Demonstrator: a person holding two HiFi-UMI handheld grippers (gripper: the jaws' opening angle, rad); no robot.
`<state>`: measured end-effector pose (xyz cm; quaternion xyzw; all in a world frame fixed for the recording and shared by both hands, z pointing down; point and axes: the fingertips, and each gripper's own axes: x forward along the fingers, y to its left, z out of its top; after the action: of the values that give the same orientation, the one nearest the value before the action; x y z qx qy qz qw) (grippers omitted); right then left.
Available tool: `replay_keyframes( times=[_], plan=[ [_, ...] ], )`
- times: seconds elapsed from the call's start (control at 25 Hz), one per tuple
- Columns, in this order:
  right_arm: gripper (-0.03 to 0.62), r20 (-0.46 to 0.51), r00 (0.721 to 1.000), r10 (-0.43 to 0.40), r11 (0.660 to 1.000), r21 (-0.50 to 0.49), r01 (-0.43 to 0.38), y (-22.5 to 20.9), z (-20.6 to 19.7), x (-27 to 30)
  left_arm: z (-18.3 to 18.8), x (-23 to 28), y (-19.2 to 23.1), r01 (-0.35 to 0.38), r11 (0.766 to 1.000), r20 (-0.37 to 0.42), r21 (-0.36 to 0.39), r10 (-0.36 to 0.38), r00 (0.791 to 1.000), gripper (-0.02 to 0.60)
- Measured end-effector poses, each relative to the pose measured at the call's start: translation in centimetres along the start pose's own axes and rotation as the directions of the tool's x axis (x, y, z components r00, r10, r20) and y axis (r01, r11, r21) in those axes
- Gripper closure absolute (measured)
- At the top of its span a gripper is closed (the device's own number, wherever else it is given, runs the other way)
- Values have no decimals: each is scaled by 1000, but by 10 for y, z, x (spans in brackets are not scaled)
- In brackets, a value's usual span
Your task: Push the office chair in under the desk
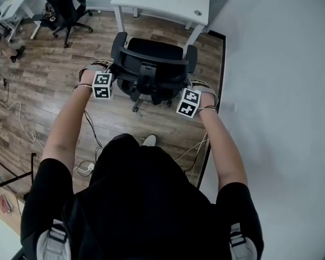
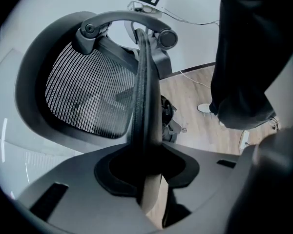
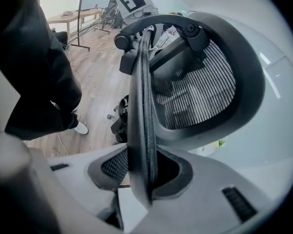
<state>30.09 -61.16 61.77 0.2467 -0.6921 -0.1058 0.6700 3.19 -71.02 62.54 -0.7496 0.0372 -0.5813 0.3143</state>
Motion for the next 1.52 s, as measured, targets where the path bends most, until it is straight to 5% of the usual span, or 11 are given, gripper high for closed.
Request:
replay_keyframes(
  times=[1.52],
  plan=[
    [468,-31,999,10,999,48,-9,-210,21,104,-78,106,213,14,999,47,47,-16,999,476]
  ],
)
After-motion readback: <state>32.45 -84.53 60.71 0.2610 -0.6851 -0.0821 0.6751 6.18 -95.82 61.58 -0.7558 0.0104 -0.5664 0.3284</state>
